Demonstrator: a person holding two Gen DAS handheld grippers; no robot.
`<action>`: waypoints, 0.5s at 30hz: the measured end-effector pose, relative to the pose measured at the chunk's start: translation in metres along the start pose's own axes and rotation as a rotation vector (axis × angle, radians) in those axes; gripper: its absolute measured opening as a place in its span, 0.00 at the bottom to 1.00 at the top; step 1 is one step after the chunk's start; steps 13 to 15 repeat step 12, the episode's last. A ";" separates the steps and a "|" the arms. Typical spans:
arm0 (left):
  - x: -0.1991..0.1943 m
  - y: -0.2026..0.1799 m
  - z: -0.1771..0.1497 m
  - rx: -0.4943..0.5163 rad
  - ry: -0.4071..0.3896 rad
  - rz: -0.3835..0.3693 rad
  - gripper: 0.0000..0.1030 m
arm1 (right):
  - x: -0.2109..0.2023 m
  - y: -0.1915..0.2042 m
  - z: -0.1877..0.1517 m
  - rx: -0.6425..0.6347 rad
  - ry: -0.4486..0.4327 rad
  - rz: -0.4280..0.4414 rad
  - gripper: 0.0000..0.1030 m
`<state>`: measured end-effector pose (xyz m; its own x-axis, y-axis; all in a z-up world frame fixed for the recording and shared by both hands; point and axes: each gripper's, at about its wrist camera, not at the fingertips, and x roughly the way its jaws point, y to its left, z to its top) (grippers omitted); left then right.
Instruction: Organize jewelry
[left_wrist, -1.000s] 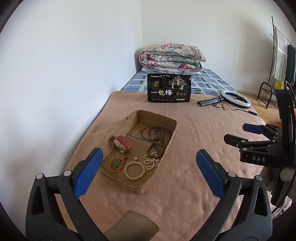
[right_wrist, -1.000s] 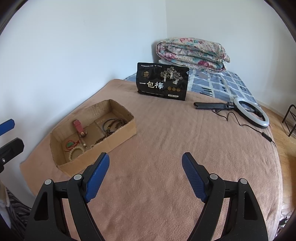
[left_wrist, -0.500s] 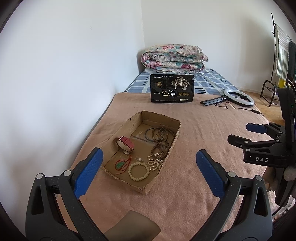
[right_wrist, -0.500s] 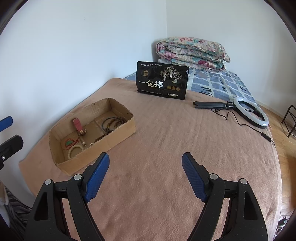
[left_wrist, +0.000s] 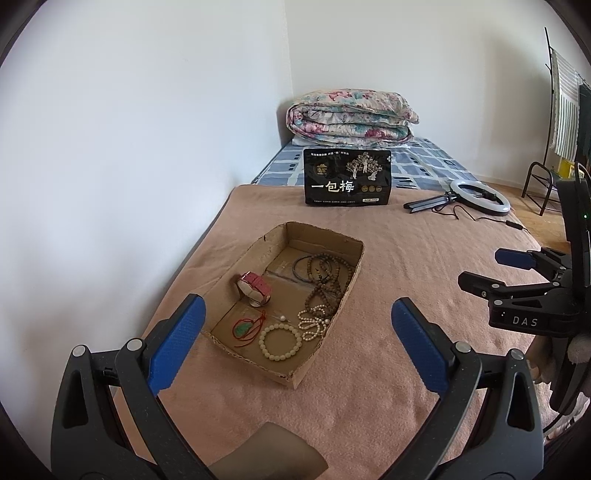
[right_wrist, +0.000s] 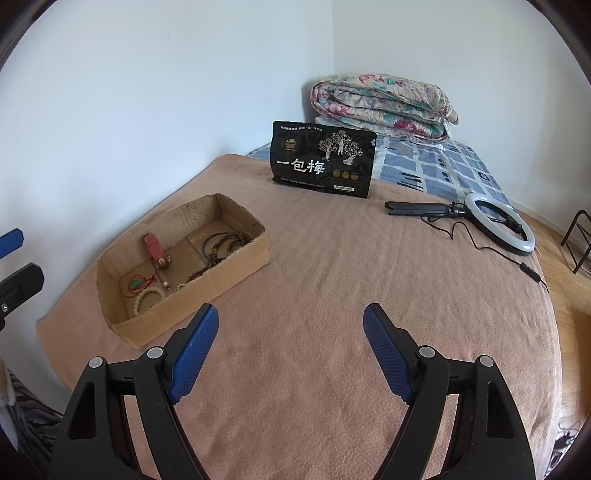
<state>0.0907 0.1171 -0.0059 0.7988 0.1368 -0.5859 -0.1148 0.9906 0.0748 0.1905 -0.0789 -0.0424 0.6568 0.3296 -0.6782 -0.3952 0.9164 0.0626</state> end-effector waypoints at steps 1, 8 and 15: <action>0.000 0.001 0.000 -0.001 0.000 0.001 0.99 | 0.000 0.000 0.000 0.000 0.000 0.000 0.78; 0.000 0.003 0.000 0.002 -0.005 0.004 0.99 | -0.001 -0.002 -0.002 0.000 0.001 -0.002 0.78; -0.001 0.006 0.000 0.009 -0.024 0.026 0.99 | -0.005 -0.009 -0.007 0.001 0.001 -0.004 0.78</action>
